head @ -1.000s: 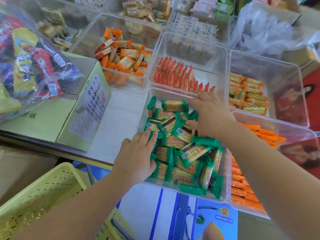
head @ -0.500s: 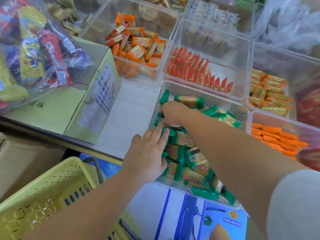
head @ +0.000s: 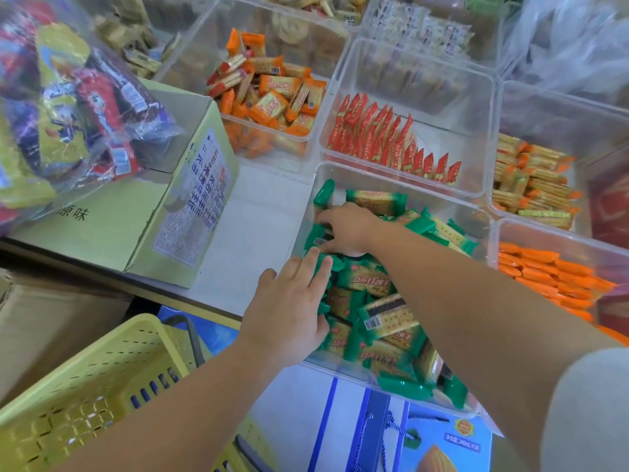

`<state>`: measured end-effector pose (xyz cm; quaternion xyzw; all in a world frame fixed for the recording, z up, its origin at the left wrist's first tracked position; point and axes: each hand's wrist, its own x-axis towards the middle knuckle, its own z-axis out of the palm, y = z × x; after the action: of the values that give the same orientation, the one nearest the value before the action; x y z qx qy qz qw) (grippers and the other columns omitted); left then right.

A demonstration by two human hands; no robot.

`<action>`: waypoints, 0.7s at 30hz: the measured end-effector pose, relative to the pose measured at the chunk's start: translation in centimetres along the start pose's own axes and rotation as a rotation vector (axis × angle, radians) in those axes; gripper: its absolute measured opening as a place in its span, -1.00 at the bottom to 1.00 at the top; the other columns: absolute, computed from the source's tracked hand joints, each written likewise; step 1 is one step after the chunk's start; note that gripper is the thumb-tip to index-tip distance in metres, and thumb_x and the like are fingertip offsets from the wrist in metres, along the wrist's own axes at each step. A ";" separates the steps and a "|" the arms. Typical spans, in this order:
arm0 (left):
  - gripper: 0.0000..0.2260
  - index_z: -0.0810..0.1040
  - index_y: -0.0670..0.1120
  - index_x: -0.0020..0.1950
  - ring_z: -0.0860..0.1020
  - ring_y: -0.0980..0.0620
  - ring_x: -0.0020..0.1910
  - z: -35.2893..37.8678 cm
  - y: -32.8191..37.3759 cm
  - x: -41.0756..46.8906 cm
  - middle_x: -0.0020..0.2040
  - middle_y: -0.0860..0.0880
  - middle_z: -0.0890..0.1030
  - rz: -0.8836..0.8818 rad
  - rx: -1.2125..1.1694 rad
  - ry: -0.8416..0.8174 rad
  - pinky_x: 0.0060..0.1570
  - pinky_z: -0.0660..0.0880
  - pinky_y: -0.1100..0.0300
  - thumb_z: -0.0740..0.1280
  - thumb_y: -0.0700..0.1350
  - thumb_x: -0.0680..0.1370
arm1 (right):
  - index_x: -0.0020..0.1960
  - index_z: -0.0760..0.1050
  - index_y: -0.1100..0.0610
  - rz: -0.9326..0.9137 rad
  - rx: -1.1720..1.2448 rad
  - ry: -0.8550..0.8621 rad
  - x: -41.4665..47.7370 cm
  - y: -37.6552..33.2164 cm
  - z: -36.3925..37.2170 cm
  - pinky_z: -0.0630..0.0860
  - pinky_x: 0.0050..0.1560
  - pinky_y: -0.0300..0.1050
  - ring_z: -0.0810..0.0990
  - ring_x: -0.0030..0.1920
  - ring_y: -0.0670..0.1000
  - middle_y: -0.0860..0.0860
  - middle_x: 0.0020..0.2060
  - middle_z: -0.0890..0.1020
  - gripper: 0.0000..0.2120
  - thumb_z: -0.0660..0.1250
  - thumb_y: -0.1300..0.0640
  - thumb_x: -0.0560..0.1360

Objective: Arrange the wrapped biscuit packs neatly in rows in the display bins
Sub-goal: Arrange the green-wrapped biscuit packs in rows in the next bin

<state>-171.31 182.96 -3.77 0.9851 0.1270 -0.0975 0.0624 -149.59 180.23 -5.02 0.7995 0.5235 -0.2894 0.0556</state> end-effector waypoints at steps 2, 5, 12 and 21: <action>-0.26 0.18 -0.07 0.60 0.31 -0.11 0.40 0.0 0.0 0.0 0.55 -0.12 0.24 0.000 0.005 -0.004 0.11 0.46 -0.12 0.25 0.18 0.47 | 0.13 0.44 0.01 -0.013 0.142 0.050 -1.0 0.4 -0.7 0.42 -0.21 -0.06 0.51 -0.09 0.07 -0.02 -0.07 0.57 -0.72 0.43 -0.06 0.52; -0.26 0.17 -0.06 0.60 0.28 -0.10 0.42 0.2 0.0 0.1 0.57 -0.11 0.23 -0.001 0.013 -0.014 0.15 0.43 -0.13 0.22 0.19 0.48 | 0.16 0.42 -0.01 0.017 0.268 0.158 -3.2 0.9 -1.9 0.54 -0.18 0.00 0.57 -0.16 0.05 0.06 -0.02 0.63 -0.73 0.42 0.07 0.52; -0.24 0.08 -0.05 0.63 0.19 -0.09 0.47 0.3 0.0 0.1 0.62 -0.11 0.12 -0.009 0.040 -0.040 0.24 0.36 -0.15 0.16 0.23 0.50 | 0.20 0.49 0.01 0.072 0.496 0.601 -10.7 1.0 -4.5 0.61 -0.34 0.02 0.60 -0.33 -0.02 0.02 -0.17 0.64 -0.74 0.35 0.19 0.53; -0.24 0.05 -0.03 0.63 0.16 -0.08 0.49 0.2 0.0 0.1 0.62 -0.09 0.10 -0.019 0.043 -0.048 0.26 0.35 -0.16 0.14 0.25 0.50 | 0.31 0.52 -0.05 0.466 -0.068 0.196 -14.5 3.0 -4.3 0.51 0.20 0.17 0.51 0.20 0.16 0.06 0.18 0.58 -0.62 0.24 -0.10 0.54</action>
<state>-171.20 182.92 -3.94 0.9824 0.1327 -0.1243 0.0434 -149.36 168.89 5.40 0.9204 0.3374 -0.1723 0.0965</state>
